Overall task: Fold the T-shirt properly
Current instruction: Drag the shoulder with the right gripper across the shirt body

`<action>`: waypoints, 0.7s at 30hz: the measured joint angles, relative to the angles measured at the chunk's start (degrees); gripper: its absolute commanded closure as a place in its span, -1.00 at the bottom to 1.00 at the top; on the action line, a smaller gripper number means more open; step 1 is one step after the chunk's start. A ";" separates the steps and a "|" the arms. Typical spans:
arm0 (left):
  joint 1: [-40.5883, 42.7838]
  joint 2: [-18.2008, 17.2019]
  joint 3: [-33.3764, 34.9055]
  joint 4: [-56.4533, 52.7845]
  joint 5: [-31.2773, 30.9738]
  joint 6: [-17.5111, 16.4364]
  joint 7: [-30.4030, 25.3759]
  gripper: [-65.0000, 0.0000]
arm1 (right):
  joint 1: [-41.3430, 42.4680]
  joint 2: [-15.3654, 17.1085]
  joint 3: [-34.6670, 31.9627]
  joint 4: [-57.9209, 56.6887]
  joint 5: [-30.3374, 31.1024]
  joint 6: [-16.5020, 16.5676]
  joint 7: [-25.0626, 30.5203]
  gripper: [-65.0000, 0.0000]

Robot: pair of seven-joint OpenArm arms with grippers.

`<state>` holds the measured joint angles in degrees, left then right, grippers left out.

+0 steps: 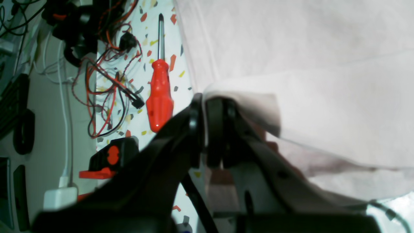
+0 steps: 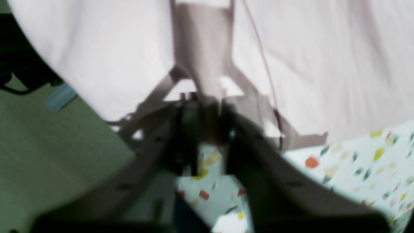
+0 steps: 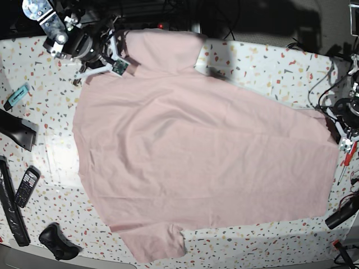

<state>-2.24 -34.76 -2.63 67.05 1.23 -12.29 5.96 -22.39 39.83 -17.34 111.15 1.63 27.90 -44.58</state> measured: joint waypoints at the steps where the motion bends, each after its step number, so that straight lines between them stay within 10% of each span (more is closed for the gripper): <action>1: 0.00 -0.02 0.00 0.00 0.00 -0.07 0.00 1.00 | 0.02 -0.02 0.02 0.00 -0.22 -0.48 0.02 1.00; 8: 0.00 -0.02 0.00 0.00 0.00 -0.07 0.00 1.00 | -0.13 -0.02 3.93 0.11 -3.65 -6.12 2.19 1.00; 21: 0.00 0.00 0.00 0.00 0.00 -0.11 0.02 1.00 | 5.53 -2.45 15.43 2.73 3.98 -6.99 5.25 1.00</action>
<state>-2.24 -34.76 -2.63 67.05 1.23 -12.40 5.98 -16.86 37.39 -1.91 113.89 5.61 20.91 -39.33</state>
